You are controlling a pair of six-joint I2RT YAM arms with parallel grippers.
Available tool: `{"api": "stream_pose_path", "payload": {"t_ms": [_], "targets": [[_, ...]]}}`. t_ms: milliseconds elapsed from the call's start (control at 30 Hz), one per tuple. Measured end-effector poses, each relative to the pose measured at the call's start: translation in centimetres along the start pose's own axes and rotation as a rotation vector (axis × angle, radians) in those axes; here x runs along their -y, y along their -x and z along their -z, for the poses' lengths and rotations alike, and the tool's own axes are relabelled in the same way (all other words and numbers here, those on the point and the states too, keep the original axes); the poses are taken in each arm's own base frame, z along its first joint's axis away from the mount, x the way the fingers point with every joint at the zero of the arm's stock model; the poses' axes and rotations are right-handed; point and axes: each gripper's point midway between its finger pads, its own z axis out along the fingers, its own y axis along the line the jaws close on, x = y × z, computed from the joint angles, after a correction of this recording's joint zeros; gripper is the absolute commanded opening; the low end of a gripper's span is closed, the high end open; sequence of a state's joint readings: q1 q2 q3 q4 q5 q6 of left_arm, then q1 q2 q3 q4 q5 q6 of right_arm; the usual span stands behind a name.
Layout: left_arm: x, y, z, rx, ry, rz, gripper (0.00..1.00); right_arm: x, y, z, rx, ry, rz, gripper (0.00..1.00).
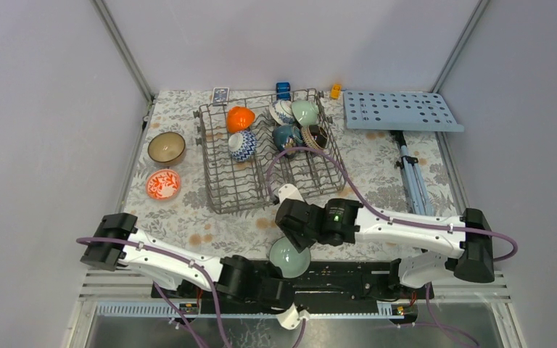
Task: Unload the bowls from the dish rack
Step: Place the bowl at the center of the board.
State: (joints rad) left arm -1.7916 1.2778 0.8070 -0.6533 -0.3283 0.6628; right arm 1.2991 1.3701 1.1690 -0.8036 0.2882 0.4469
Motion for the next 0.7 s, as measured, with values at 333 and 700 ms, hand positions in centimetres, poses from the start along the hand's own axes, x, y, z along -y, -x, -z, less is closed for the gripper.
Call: {"api": "stream_pose_path", "payload": {"t_ms": [333,700], "targets": [[0.3,0.4,0.1,0.010,-0.004,-0.011,0.00,-0.1,-1.4,-1.9,-0.020,-0.046,0.006,0.45],[0.9,0.7,-0.1,0.019,-0.001,0.014,0.00,-0.7,-1.8,-2.6,-0.016,-0.031,-0.022,0.39]]}}
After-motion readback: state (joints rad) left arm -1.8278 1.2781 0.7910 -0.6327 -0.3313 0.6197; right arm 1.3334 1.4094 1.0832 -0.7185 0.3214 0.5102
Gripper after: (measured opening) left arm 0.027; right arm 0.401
